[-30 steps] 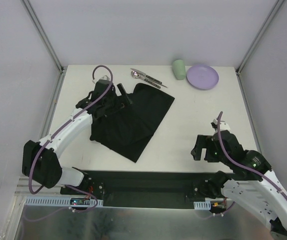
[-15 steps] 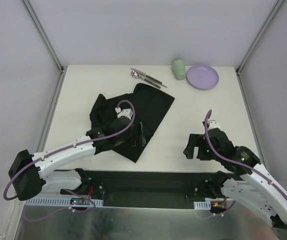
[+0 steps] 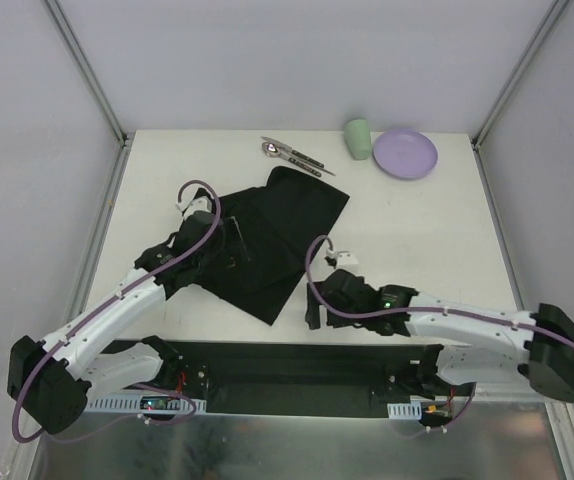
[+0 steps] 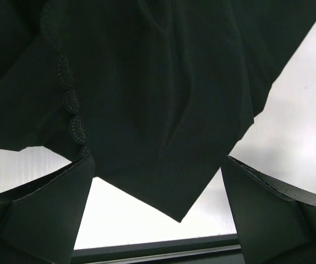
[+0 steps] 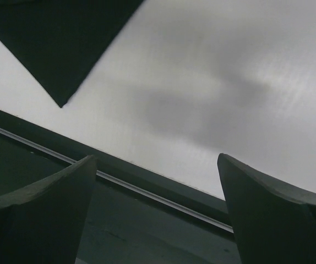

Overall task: Set the dinner table for one person
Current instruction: Flatten out the napkin at the center of the board.

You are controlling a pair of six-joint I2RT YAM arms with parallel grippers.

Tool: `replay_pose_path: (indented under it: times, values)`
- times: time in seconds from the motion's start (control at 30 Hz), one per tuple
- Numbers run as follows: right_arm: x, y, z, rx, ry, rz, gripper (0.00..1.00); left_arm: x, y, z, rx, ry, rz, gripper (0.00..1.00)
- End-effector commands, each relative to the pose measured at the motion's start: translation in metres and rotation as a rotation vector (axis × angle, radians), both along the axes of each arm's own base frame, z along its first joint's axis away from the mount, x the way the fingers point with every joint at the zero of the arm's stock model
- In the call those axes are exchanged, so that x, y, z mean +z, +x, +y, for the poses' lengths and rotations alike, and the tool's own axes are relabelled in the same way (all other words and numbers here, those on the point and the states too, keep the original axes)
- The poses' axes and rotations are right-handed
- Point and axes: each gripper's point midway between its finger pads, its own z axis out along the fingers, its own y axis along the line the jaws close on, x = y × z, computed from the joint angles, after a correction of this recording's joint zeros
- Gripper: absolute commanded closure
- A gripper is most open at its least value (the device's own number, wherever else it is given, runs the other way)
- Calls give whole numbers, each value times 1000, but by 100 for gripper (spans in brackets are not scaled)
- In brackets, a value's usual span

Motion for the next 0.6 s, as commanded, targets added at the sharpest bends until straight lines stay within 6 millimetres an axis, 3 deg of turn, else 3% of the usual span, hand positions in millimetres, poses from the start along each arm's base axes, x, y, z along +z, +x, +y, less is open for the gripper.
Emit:
replay_pose_path:
  times: [0.0, 0.1, 0.2, 0.57]
  values:
    - [25, 15, 76, -94, 150, -91, 5, 30, 5, 2, -52, -6, -63, 1]
    - [12, 10, 102, -151, 183, -53, 5, 33, 5, 3, -55, -11, -65, 1]
    - [0, 8, 113, -189, 170, -46, 5, 35, 5, 2, -63, -18, -70, 1]
    - [-27, 8, 110, -336, 128, -26, 7, 32, 2, 5, -81, -7, -68, 1]
